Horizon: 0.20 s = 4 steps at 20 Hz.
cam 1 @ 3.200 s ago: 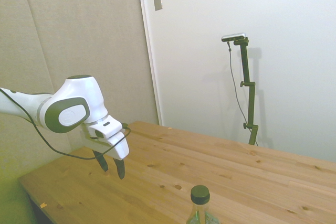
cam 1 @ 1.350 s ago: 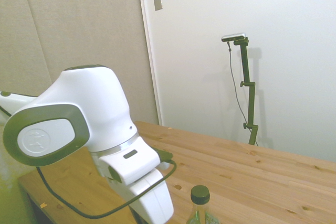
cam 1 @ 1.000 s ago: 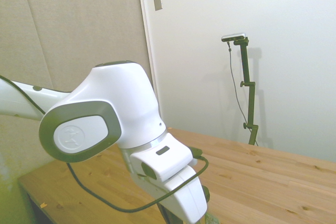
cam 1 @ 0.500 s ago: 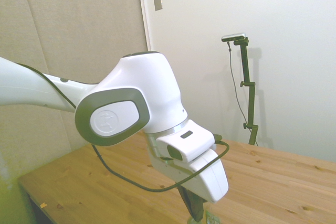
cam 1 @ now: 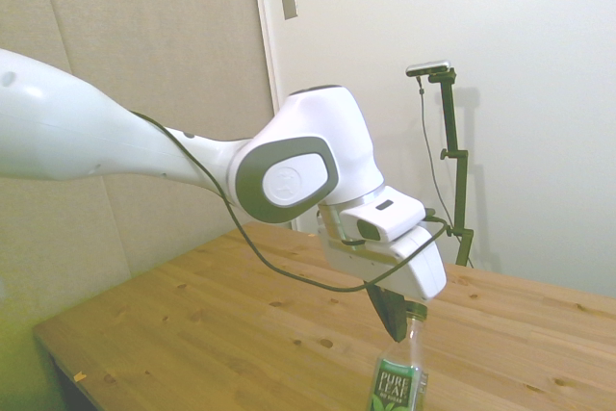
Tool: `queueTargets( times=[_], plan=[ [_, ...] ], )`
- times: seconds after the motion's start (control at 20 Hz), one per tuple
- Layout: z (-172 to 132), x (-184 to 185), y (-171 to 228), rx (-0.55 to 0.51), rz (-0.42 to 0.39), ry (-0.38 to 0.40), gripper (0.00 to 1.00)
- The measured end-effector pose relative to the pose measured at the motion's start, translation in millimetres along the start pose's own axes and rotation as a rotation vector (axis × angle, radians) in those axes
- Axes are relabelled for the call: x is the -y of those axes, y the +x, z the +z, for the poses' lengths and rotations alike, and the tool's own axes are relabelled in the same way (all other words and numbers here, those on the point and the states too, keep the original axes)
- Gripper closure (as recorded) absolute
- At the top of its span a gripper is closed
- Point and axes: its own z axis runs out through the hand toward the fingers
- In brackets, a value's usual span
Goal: Knock down the bottle
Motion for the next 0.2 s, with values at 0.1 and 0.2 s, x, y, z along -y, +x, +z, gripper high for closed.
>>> queueTargets(
  times=[0.1,0.2],
  plan=[
    [7.3,4.1,5.2,0.008,0.012,0.004,1.00],
    [7.7,1.3,9.7,0.011,0.032,0.018,1.00]
  ],
)
